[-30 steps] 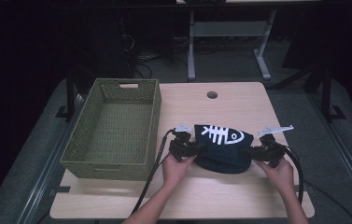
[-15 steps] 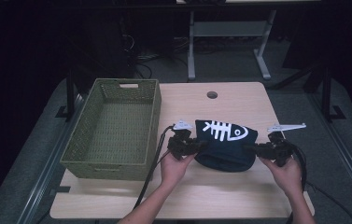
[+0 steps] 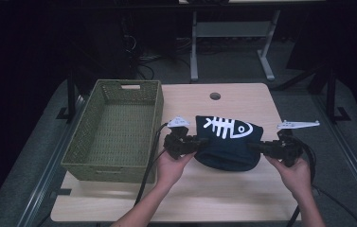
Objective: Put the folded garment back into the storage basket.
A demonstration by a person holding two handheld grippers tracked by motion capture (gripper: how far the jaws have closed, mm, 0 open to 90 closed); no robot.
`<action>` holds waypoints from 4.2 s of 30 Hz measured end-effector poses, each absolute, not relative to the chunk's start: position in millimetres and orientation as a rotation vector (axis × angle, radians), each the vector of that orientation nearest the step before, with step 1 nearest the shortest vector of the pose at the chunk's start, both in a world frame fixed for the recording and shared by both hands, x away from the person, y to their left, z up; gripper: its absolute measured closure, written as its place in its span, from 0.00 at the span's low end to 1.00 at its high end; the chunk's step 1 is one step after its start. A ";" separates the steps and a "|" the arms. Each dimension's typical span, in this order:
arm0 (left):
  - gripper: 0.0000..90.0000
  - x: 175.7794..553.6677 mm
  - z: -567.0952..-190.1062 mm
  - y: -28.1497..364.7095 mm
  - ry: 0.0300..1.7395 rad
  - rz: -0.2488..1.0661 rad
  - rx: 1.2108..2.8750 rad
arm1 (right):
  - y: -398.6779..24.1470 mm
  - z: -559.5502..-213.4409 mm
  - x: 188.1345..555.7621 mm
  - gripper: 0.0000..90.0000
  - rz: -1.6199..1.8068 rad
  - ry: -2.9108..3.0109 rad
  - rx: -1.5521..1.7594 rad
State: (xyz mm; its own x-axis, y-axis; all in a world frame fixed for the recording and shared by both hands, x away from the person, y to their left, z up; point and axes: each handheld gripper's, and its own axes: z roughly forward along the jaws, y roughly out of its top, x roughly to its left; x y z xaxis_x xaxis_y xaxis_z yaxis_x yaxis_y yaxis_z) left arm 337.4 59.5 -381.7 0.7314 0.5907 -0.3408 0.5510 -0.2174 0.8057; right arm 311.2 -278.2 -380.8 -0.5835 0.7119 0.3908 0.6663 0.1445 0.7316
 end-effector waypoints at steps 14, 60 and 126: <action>0.78 335.5 -353.9 85.8 0.858 0.045 1.867 | -259.4 -355.2 309.3 0.82 1.520 2.339 1.350; 0.77 339.9 -325.5 176.4 0.908 0.076 1.807 | -178.9 -323.5 337.3 0.81 1.627 2.411 1.260; 0.76 339.2 -318.8 294.2 1.089 0.176 1.756 | -51.1 -323.4 378.6 0.81 1.650 2.508 1.163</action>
State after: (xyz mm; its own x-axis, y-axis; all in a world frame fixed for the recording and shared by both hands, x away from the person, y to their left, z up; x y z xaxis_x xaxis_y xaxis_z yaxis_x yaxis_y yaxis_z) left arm 339.2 294.2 -318.8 0.5809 0.7331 -0.3536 0.5847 -0.0737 0.8079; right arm 378.6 -51.1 -323.4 -0.7365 0.5220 0.4302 0.6018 0.2151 0.7691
